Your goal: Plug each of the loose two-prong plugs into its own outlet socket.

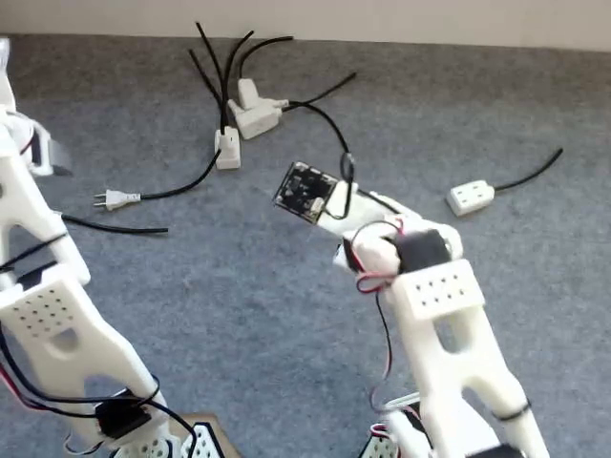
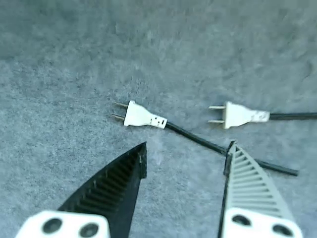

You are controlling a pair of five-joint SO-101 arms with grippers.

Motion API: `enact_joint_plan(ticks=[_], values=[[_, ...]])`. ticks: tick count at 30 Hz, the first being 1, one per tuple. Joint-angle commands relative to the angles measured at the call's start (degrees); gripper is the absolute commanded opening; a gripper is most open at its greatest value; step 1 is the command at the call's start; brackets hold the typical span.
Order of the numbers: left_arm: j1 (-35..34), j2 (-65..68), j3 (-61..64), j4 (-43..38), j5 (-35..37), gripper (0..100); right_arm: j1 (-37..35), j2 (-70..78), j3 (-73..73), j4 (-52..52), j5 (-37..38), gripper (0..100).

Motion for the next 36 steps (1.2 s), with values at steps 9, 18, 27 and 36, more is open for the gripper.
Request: enact_joint_plan(ticks=[9,18,27,36], values=[[7.0,-31.8,26.3,0.4,5.7,26,-6.7,-10.1,-2.4,-1.4,-17.0,5.5],[-2.7,-57.1,60.8,-14.9,10.4,26,-22.1,-10.1,11.7,-24.2,-19.7,5.5],[-7.3,-74.0,88.6,-27.8,10.6,26,-27.3,-5.1,32.4,-45.8,-19.7,5.6],[-7.2,-85.1,101.2,-28.6,24.8,26,-27.0,21.8,24.1,-55.4,-28.0,18.5]])
